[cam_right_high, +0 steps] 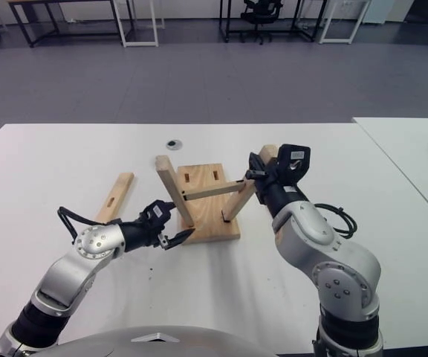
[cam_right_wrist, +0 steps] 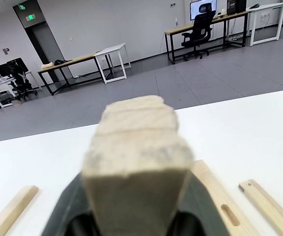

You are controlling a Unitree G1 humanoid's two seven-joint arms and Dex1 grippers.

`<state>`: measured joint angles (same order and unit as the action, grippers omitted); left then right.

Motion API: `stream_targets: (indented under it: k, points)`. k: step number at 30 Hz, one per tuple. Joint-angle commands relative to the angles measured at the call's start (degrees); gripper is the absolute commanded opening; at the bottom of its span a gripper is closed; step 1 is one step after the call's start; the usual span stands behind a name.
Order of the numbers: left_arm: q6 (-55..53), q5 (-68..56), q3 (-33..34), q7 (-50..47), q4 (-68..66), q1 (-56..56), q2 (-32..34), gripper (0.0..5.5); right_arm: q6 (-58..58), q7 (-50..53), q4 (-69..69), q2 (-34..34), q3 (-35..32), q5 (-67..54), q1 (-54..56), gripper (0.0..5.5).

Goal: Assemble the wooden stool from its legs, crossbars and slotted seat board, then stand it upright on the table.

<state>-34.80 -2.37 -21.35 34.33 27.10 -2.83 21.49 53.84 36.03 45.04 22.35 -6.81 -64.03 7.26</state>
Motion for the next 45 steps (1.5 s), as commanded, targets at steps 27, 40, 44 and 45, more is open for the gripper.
stream_targets:
  k: [27,40,44,45]
  points:
    - [-2.41,3.11,-2.23,-4.53,7.08,-1.64,-1.27,3.96,7.37,-25.10,-4.10,7.83,5.30,12.38,-4.18,2.79]
    - [-4.11,-29.07,39.20,-0.45,14.23,-7.74,13.22,3.96,-8.14,-55.48,-6.66,19.41,-22.01,-2.70,2.29,2.79]
    - [-9.17,-45.15,43.00,-8.26,5.62,-29.91,8.80,3.96,-9.44,-57.48,-22.19,21.56,-20.12,-5.92,18.84,2.79]
    - [-10.51,-46.65,40.06,-11.78,4.57,-32.93,5.05,3.96,-9.26,-56.81,-26.57,20.43,-18.05,-4.77,22.12,2.79]
